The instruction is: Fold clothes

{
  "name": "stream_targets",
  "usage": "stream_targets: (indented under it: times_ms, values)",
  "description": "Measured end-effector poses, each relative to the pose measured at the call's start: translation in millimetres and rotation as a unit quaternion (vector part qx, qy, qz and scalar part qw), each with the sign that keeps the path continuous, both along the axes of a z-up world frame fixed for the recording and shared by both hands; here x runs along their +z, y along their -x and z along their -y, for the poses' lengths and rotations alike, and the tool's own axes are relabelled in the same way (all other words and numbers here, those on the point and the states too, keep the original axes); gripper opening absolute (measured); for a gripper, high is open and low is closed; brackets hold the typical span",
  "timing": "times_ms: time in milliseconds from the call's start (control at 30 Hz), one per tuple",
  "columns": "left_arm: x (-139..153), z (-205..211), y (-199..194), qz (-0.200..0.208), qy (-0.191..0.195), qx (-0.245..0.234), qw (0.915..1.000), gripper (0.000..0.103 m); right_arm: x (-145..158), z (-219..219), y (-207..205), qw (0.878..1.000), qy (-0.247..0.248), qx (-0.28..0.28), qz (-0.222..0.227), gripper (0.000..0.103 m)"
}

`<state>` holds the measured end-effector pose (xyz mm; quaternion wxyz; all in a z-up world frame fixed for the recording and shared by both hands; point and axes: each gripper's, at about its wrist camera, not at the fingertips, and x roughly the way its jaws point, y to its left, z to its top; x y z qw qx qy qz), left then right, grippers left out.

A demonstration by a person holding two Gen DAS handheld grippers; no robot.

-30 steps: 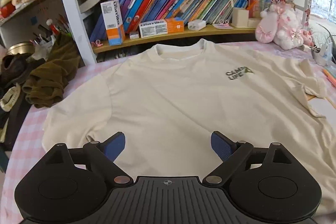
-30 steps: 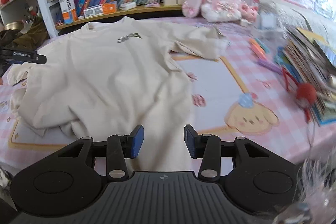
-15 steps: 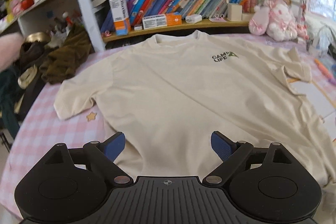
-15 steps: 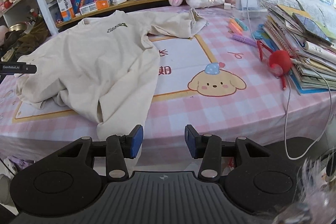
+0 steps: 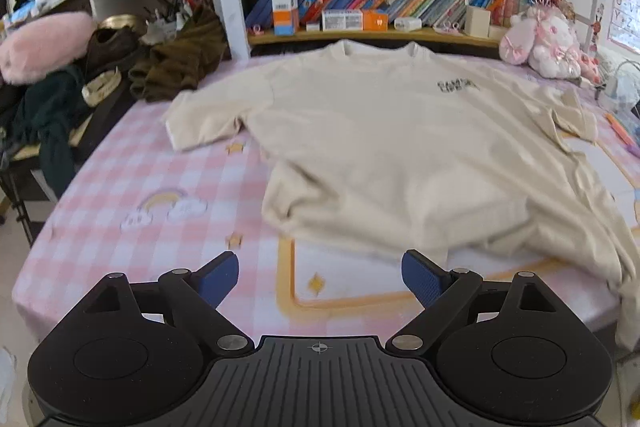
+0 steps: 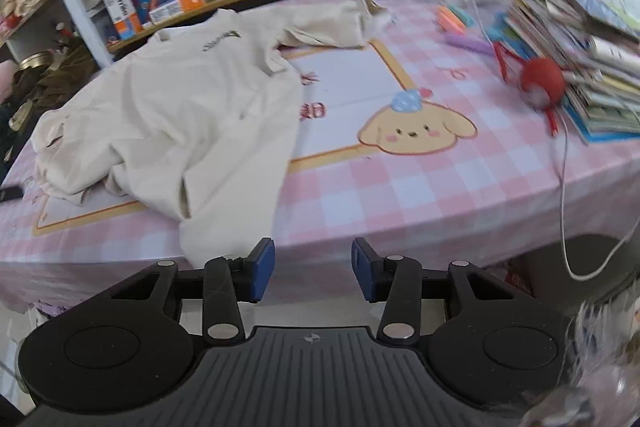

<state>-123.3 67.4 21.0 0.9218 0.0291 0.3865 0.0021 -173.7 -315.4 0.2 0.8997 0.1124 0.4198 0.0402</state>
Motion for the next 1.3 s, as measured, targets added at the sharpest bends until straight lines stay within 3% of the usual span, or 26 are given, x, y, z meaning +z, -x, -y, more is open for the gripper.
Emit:
stream_targets:
  times_ms: [300,367,467,700,767,933,1033,1067,1100,1200,1267,1300]
  values:
    - [-10.0,4.0,0.3,-0.001,-0.010,-0.038,0.9992,0.091,-0.8,-19.4,-13.1,0.998,-0.026,0.052,-0.004,0.040]
    - [-17.6,8.7,-9.8,-0.005,-0.043,-0.030,0.9986,0.089,-1.7,-28.3,-15.7,0.998,-0.014,0.067,-0.010,0.047]
    - [-28.5,13.3,-25.8,-0.008,-0.076,-0.030,0.9966,0.088,-3.5,-41.4,-18.5,0.996,0.004,0.087,-0.017,0.048]
    - [-32.7,-9.0,-63.3,-0.017,-0.017,0.002,0.9997,0.087,-8.1,-54.0,-22.8,0.996,0.027,0.088,-0.024,0.044]
    - [-34.4,-15.9,-72.4,-0.023,0.006,0.013,0.9996,0.077,-8.9,-57.0,-24.8,0.996,0.032,0.084,-0.025,0.044]
    - [-44.0,-17.2,-87.3,-0.037,0.019,0.027,0.9988,0.076,-9.3,-60.6,-27.2,0.996,0.038,0.073,-0.026,0.043]
    - [-47.3,-18.2,-93.9,-0.038,0.040,0.035,0.9979,0.074,-8.9,-60.0,-27.4,0.997,0.038,0.066,-0.025,0.031]
    - [-47.9,-18.6,-95.4,-0.035,0.045,0.038,0.9976,0.074,-8.7,-59.8,-27.5,0.997,0.039,0.063,-0.024,0.017]
    - [-48.2,-17.9,-97.0,-0.033,0.045,0.037,0.9978,0.073,-8.5,-59.6,-27.5,0.997,0.039,0.061,-0.024,0.015]
    - [-48.2,-16.4,-100.7,-0.029,0.046,0.033,0.9980,0.065,-7.2,-60.0,-26.1,0.998,0.039,0.054,-0.020,0.014]
    - [-46.7,-15.2,-100.0,-0.024,0.053,0.027,0.9979,0.035,-6.1,-60.6,-25.5,0.998,0.036,0.053,-0.016,0.012]
    - [-45.7,-14.4,-99.5,-0.023,0.058,0.025,0.9977,0.027,-5.1,-59.4,-25.4,0.998,0.033,0.051,-0.013,0.011]
